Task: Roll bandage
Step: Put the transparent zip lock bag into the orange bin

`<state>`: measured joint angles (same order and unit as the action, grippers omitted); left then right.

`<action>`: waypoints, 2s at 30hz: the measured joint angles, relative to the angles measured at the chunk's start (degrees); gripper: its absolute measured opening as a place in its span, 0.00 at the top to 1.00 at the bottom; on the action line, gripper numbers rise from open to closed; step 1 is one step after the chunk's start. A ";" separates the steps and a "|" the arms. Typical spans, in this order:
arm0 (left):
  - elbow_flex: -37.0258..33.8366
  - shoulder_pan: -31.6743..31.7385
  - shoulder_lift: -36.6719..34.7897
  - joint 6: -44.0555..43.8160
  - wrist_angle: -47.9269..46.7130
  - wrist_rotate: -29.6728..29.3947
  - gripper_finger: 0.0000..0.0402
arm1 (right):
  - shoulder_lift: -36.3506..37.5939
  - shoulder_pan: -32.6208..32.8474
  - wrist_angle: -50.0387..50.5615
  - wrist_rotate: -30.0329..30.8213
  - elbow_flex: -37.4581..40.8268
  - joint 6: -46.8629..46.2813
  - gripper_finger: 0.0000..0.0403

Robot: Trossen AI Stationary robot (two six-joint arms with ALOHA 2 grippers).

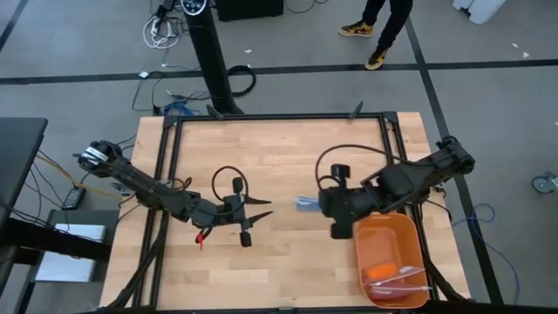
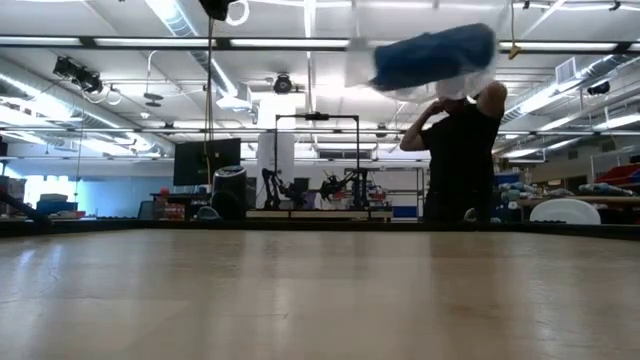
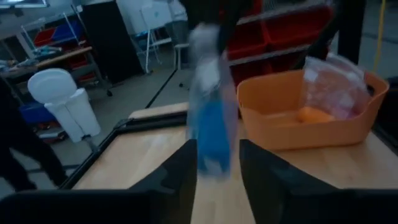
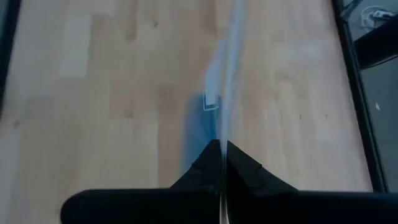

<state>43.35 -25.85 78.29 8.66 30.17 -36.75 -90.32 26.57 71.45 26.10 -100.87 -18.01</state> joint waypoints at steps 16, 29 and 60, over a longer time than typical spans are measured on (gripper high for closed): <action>-1.62 -2.03 -8.05 -2.14 -5.89 -7.78 0.61 | 0.47 18.91 18.72 -8.98 -7.37 -29.58 1.00; -1.60 -2.44 -8.01 -7.89 -12.77 -8.87 0.60 | -0.20 25.05 18.59 -24.36 4.76 -45.48 1.00; -1.60 -2.44 -8.01 -8.93 -14.69 -8.89 0.61 | -0.50 31.71 3.10 -20.99 16.48 -43.37 1.00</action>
<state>41.76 -28.29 70.28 -0.27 15.48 -45.64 -90.83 58.28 74.54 5.11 -84.39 -61.39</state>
